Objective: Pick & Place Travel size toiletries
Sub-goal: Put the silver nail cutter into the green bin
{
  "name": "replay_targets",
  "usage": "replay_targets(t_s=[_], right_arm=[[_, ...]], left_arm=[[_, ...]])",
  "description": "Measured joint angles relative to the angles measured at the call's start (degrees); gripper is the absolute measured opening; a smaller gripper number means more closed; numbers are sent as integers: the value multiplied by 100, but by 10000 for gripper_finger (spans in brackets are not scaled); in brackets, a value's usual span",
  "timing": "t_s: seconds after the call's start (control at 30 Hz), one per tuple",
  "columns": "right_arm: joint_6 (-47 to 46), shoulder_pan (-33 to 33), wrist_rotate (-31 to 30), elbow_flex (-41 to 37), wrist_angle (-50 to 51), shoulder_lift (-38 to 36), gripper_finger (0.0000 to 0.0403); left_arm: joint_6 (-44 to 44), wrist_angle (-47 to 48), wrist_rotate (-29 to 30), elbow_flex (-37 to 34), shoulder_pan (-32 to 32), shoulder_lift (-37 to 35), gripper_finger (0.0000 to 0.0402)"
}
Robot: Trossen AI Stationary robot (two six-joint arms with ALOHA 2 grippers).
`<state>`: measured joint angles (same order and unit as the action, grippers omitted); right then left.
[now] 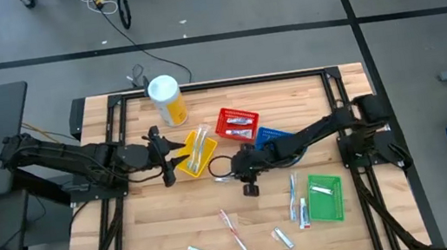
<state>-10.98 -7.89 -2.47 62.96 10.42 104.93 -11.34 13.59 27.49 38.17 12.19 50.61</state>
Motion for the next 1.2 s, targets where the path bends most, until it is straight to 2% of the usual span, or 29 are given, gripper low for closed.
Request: replay_targets(t_s=[0.17, 0.33, 0.57, 0.8, 1.0, 1.2], right_arm=[[-85, -363, -4, 0, 965, -729, 74], [-615, -892, -1, 2, 2323, -1553, 74], [-2592, -1800, 271, 2, 4214, -2645, 73], [-4034, -2799, 972, 4, 5421, -2960, 73], [-5116, -3499, 950, -416, 5298, -2944, 73], [-5417, -3730, 898, -1301, 3925, -2942, 73]], left_arm=[[-4, -1, 2, 0, 0, 2, 171], [-32, -4, -5, 0, 0, 2, 171], [-46, -13, -13, 0, 0, 2, 171], [-152, -18, -9, 0, 0, 4, 171], [-178, -21, 7, 0, 0, 4, 171], [-178, -29, 7, 0, 0, 4, 171]])
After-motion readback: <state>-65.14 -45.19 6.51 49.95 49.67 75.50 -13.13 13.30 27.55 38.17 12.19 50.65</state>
